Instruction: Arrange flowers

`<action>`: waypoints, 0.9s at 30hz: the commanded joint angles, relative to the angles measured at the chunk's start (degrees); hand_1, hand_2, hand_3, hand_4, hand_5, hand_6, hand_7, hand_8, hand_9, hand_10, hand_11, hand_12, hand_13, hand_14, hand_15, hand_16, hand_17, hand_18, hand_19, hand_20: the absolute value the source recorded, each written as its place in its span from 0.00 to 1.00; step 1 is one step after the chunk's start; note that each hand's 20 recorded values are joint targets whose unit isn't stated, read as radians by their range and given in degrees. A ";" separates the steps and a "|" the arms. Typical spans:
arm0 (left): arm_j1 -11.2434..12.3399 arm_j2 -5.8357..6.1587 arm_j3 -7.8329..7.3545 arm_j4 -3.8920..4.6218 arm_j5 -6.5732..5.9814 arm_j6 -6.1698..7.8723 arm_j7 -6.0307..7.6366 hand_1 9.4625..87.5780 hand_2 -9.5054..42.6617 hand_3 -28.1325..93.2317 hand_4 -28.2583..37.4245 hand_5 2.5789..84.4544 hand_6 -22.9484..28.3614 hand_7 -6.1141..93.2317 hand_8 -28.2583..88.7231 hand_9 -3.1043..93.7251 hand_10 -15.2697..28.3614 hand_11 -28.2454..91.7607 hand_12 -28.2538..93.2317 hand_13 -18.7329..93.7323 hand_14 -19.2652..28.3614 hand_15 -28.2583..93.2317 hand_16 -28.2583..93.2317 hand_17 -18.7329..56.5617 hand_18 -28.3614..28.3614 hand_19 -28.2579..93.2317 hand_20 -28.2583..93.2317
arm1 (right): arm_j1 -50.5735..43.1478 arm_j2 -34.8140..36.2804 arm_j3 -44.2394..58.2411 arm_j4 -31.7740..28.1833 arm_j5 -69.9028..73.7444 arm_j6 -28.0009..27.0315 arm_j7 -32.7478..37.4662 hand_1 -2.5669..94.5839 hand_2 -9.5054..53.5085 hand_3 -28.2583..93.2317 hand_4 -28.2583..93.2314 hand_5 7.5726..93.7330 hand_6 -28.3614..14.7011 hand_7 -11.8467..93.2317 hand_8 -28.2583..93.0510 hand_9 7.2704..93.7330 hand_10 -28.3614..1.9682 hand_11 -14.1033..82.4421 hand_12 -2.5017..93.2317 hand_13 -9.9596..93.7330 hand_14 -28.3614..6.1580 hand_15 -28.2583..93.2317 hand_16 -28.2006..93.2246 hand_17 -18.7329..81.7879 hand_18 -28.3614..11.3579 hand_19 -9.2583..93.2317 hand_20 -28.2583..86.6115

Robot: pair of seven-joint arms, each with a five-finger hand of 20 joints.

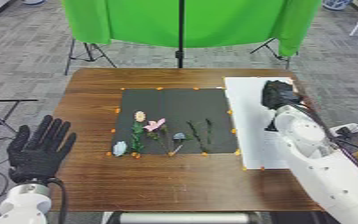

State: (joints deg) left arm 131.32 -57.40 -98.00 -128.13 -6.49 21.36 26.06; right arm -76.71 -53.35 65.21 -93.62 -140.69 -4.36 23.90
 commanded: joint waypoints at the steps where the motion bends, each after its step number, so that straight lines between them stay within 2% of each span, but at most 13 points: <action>1: -0.15 0.08 0.90 0.31 2.24 1.49 -0.86 0.22 0.42 0.86 0.00 0.52 0.63 0.20 0.15 0.44 0.68 0.41 0.31 0.44 0.68 0.42 0.20 0.17 0.74 0.50 0.33 | 2.80 -4.15 -9.54 -8.07 -6.49 -0.04 -11.48 0.68 0.00 0.81 0.00 0.79 0.69 0.43 0.23 0.89 0.62 0.25 0.46 0.79 0.66 0.48 0.61 0.47 0.21 0.83 0.64; 2: 0.10 0.46 0.77 0.21 1.83 1.47 -0.50 0.22 0.42 0.86 0.00 0.52 0.63 0.20 0.15 0.44 0.68 0.41 0.31 0.44 0.68 0.42 0.20 0.17 0.74 0.50 0.33 | 3.53 -5.24 -10.88 -7.51 -6.52 -0.40 -12.35 0.68 0.00 0.81 0.00 0.79 0.69 0.43 0.23 0.89 0.62 0.25 0.46 0.79 0.66 0.48 0.61 0.47 0.21 0.83 0.64; 4: -0.47 0.24 0.78 0.39 1.25 1.48 -0.78 0.22 0.42 0.86 0.00 0.52 0.63 0.20 0.15 0.44 0.68 0.41 0.31 0.44 0.68 0.42 0.20 0.17 0.74 0.50 0.33 | 4.59 -6.57 -13.40 -6.56 -7.86 -0.30 -13.75 0.68 0.00 0.81 0.00 0.79 0.69 0.43 0.23 0.89 0.62 0.25 0.46 0.79 0.66 0.48 0.61 0.47 0.21 0.83 0.64; 8: -1.46 0.33 1.40 0.77 1.78 0.97 -1.62 0.22 0.42 0.87 0.00 0.52 0.63 0.20 0.15 0.44 0.68 0.41 0.31 0.44 0.68 0.42 0.20 0.17 0.74 0.50 0.33 | 5.28 -7.41 -15.49 -4.15 -10.27 -1.62 -15.95 0.68 0.00 0.81 0.00 0.80 0.69 0.42 0.23 0.89 0.62 0.25 0.46 0.79 0.66 0.49 0.60 0.47 0.21 0.83 0.64; 12: -0.95 0.16 0.91 0.72 2.19 1.33 -1.56 0.22 0.42 0.86 0.00 0.52 0.63 0.20 0.15 0.44 0.68 0.41 0.31 0.44 0.68 0.42 0.20 0.17 0.74 0.50 0.33 | 4.08 -6.81 -14.32 -3.57 -9.65 -2.38 -13.99 0.68 0.00 0.81 0.00 0.80 0.69 0.42 0.23 0.89 0.62 0.25 0.46 0.79 0.66 0.49 0.60 0.47 0.21 0.83 0.64; 15: -0.68 -0.37 0.47 0.54 1.73 2.15 -1.46 0.22 0.42 0.86 0.00 0.52 0.63 0.20 0.15 0.44 0.68 0.41 0.31 0.44 0.68 0.42 0.20 0.17 0.74 0.50 0.33 | 3.38 -5.71 -14.25 -3.35 -10.23 -1.55 -12.99 0.68 0.00 0.81 0.00 0.79 0.69 0.42 0.23 0.89 0.61 0.25 0.46 0.79 0.66 0.49 0.60 0.47 0.21 0.83 0.64; 16: -0.81 -0.41 0.54 0.60 1.43 1.91 -1.30 0.22 0.42 0.86 0.00 0.52 0.63 0.20 0.15 0.44 0.68 0.41 0.31 0.44 0.68 0.42 0.20 0.17 0.74 0.50 0.33 | 3.02 -5.40 -14.05 -3.40 -10.60 -1.64 -13.18 0.68 0.00 0.81 0.00 0.79 0.69 0.42 0.23 0.89 0.62 0.25 0.46 0.79 0.66 0.49 0.60 0.47 0.21 0.83 0.64; 18: -1.08 -0.32 0.83 0.61 2.24 1.88 -1.36 0.22 0.42 0.86 0.00 0.52 0.63 0.20 0.15 0.44 0.68 0.41 0.31 0.44 0.68 0.42 0.20 0.17 0.74 0.50 0.33 | 2.30 -4.83 -13.83 -3.79 -10.35 -2.28 -13.25 0.68 0.00 0.81 0.00 0.79 0.69 0.42 0.23 0.89 0.62 0.25 0.46 0.79 0.66 0.49 0.60 0.47 0.21 0.84 0.64; 21: -0.88 -0.34 0.93 0.51 2.34 1.50 -1.16 0.22 0.42 0.87 0.00 0.52 0.63 0.20 0.15 0.44 0.68 0.41 0.31 0.44 0.68 0.42 0.20 0.17 0.74 0.50 0.33 | 1.54 -4.68 -13.62 -3.99 -10.60 -2.54 -13.83 0.68 0.00 0.81 0.00 0.78 0.69 0.41 0.22 0.88 0.61 0.25 0.46 0.78 0.66 0.49 0.60 0.47 0.21 0.84 0.64; 24: -0.55 -0.40 0.65 0.34 2.29 1.41 -1.10 0.22 0.42 0.87 0.00 0.52 0.63 0.20 0.15 0.44 0.68 0.41 0.31 0.44 0.68 0.42 0.20 0.17 0.74 0.50 0.33 | 0.72 -4.70 -13.17 -4.66 -10.48 -3.56 -13.54 0.64 0.00 0.80 0.00 0.75 0.68 0.34 0.21 0.85 0.60 0.22 0.41 0.76 0.64 0.49 0.59 0.47 0.20 0.84 0.64; 27: -0.26 -0.20 0.46 0.38 2.83 1.14 -0.86 0.22 0.42 0.87 0.00 0.52 0.63 0.20 0.15 0.44 0.68 0.41 0.31 0.44 0.68 0.42 0.20 0.17 0.74 0.50 0.33 | 0.35 -4.45 -12.67 -5.56 -9.54 -4.54 -12.68 0.59 0.00 0.82 0.00 0.72 0.67 0.28 0.20 0.79 0.55 0.29 0.32 0.74 0.60 0.52 0.55 0.46 0.19 0.85 0.63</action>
State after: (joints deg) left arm 129.76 -57.26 -97.22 -127.82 -4.57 22.57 25.16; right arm -74.96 -58.59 51.62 -97.66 -150.23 -6.78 10.09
